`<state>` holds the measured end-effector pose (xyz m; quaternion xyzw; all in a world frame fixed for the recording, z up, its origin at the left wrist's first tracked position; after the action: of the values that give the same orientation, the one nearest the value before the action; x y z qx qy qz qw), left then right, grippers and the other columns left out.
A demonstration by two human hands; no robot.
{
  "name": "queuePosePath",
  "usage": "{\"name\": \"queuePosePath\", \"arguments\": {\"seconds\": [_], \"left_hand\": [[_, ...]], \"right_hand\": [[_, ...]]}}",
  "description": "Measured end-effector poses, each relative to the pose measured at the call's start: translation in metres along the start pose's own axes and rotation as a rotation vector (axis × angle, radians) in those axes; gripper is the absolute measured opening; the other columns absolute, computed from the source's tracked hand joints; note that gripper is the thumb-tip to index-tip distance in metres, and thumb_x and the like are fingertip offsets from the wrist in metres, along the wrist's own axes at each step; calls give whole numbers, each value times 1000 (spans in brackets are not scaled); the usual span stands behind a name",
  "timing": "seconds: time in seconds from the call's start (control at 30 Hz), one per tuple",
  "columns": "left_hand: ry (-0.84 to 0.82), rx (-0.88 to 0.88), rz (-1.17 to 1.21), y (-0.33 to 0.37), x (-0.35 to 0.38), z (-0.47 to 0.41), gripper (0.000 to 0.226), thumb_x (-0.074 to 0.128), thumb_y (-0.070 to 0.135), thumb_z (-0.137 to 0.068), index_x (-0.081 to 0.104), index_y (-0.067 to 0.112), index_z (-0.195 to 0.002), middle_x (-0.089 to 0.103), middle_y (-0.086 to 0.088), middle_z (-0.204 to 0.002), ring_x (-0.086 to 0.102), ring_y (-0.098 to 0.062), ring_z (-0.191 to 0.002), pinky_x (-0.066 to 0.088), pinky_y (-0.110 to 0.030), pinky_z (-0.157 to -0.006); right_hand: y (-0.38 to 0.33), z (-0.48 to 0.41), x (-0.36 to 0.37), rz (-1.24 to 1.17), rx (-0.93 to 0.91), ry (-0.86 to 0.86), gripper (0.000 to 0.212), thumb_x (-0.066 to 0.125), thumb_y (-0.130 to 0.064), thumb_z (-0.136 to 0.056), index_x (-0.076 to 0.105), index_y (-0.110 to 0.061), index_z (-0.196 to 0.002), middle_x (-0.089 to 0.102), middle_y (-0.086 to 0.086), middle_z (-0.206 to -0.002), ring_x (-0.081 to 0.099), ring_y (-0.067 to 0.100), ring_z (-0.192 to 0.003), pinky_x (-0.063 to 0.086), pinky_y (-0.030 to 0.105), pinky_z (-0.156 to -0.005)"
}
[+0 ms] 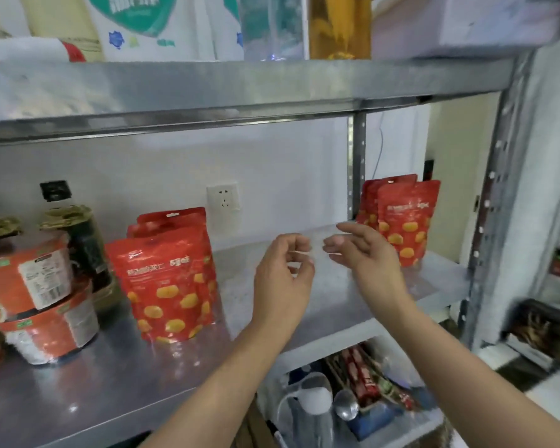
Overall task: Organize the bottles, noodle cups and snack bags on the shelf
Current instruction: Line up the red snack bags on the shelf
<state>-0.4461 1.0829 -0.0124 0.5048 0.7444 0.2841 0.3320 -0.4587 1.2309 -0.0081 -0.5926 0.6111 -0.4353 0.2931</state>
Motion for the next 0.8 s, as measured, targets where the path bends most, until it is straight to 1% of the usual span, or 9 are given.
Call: {"name": "queuePosePath", "arguments": {"seconds": [0.07, 0.2, 0.27, 0.37, 0.5, 0.53, 0.6, 0.7, 0.8], "left_hand": [[-53, -62, 35, 1, 35, -8, 24, 64, 3, -92, 63, 24, -103, 66, 11, -107, 62, 2, -88, 48, -11, -74], [-151, -205, 54, 1, 97, -28, 24, 68, 10, -92, 58, 26, -107, 63, 5, -119, 63, -1, -88, 44, -6, -68], [-215, -298, 69, 2, 122, -35, 29, 70, 14, -92, 57, 24, -116, 61, 8, -119, 64, -6, -94, 45, -10, -71], [-278, -345, 49, 1, 153, -48, 41, 70, 22, -93, 55, 18, -130, 60, 8, -120, 64, -15, -109, 51, -28, -94], [-336, -389, -3, -8, 184, -64, 34, 67, 35, -94, 59, 22, -124, 67, 11, -116, 66, -16, -106, 53, -40, -100], [-340, -392, -9, -10, 190, -65, 34, 66, 36, -94, 60, 23, -125, 69, 7, -118, 68, -18, -106, 53, -43, -100], [-325, -389, 2, -15, 198, -68, 31, 67, 34, -94, 60, 25, -123, 70, 5, -119, 68, -19, -107, 54, -45, -100], [-265, -378, 21, -22, 201, -73, 22, 67, 30, -94, 55, 33, -112, 67, 12, -111, 66, -18, -105, 53, -40, -99], [-190, -340, 2, -23, 197, -76, 14, 66, 30, -95, 61, 29, -108, 68, 9, -106, 66, -17, -101, 54, -40, -97]], "right_hand": [[-1, -6, -33, 62, -4, 97, 22, 64, -12, -97, 63, -11, -118, 73, 11, -103, 72, 19, -94, 60, 27, -80], [1, -24, -88, 196, -40, 284, 30, 67, -20, -95, 60, -15, -123, 68, -2, -109, 66, 16, -101, 55, 36, -92], [5, -34, -105, 249, -33, 324, 35, 65, -20, -96, 54, -16, -129, 63, -3, -117, 62, 10, -103, 54, 32, -93], [17, -51, -118, 326, 29, 278, 45, 63, -19, -97, 41, -19, -136, 54, -1, -129, 57, 2, -106, 46, 16, -82], [36, -75, -133, 357, 150, 313, 74, 61, -33, -98, 19, -14, -156, 27, 5, -159, 42, 21, -137, 38, 31, -105], [40, -80, -136, 350, 171, 308, 75, 59, -37, -98, 18, -16, -157, 29, 6, -159, 44, 25, -138, 40, 39, -110], [46, -85, -142, 302, 207, 281, 70, 55, -41, -100, 20, -17, -155, 44, 7, -152, 56, 27, -126, 47, 49, -107], [50, -86, -147, 274, 202, 231, 61, 51, -41, -101, 27, -19, -153, 53, -1, -135, 57, 15, -108, 50, 38, -97], [54, -83, -149, 299, 160, 247, 52, 51, -39, -102, 34, -22, -148, 54, -4, -135, 55, 11, -110, 50, 34, -96]]}}
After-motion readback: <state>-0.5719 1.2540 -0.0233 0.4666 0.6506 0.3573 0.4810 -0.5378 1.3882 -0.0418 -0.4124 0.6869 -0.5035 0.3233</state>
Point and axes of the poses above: each hand's wrist, its own z-axis away from the middle knuckle, its own x-axis out of the palm, y = z × x, the point moved 2 cm from there along -z, towards the middle knuckle
